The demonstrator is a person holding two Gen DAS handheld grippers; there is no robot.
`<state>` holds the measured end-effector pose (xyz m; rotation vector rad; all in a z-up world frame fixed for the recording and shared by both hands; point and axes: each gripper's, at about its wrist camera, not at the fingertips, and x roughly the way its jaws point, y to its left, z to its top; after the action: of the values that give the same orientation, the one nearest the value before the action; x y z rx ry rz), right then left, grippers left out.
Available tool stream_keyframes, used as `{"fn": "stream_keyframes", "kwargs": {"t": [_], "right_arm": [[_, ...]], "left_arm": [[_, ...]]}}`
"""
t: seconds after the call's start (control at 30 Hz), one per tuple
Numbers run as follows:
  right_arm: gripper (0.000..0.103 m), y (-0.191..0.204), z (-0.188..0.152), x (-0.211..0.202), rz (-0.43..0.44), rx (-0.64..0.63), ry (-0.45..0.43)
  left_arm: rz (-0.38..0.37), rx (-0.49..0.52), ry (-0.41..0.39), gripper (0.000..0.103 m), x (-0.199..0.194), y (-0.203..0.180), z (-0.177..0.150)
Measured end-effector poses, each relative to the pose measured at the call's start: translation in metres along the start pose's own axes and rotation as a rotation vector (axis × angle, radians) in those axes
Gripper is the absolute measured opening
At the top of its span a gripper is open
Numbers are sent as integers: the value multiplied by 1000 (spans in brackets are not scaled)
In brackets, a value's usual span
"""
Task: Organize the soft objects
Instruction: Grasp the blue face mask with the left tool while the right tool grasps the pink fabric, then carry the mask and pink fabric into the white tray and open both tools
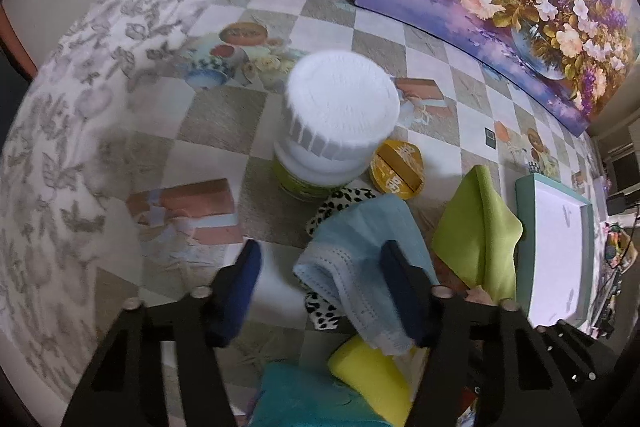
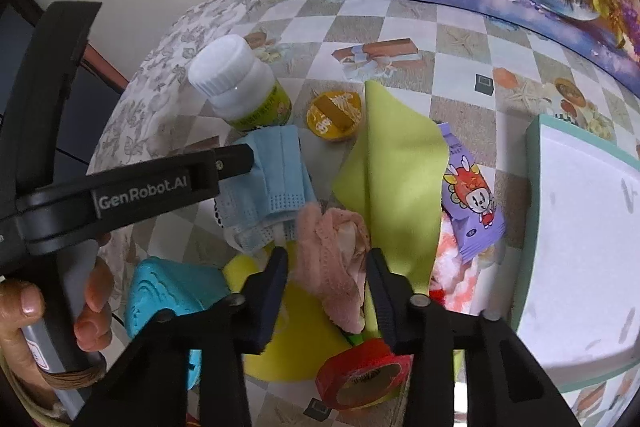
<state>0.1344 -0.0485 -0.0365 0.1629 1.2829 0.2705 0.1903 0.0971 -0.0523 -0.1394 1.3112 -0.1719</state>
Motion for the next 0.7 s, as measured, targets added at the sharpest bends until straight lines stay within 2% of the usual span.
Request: {"fn": "stream_keyframes", "kwargs": {"t": [0.03, 0.1, 0.17, 0.33, 0.7], "right_arm": [[35, 0, 0, 0, 2, -1, -1], [29, -1, 0, 0, 4, 0, -8], [23, -2, 0, -1, 7, 3, -13], [14, -5, -1, -3, 23, 20, -26], [12, -13, -3, -38, 86, 52, -108]], "left_arm": [[-13, -3, 3, 49, 2, 0, -1], [-40, -8, 3, 35, 4, -1, -2], [-39, -10, -7, 29, 4, -1, -4], [-41, -16, -37, 26, -3, 1, -6], [3, -31, -151, 25, -52, -11, -10]]}}
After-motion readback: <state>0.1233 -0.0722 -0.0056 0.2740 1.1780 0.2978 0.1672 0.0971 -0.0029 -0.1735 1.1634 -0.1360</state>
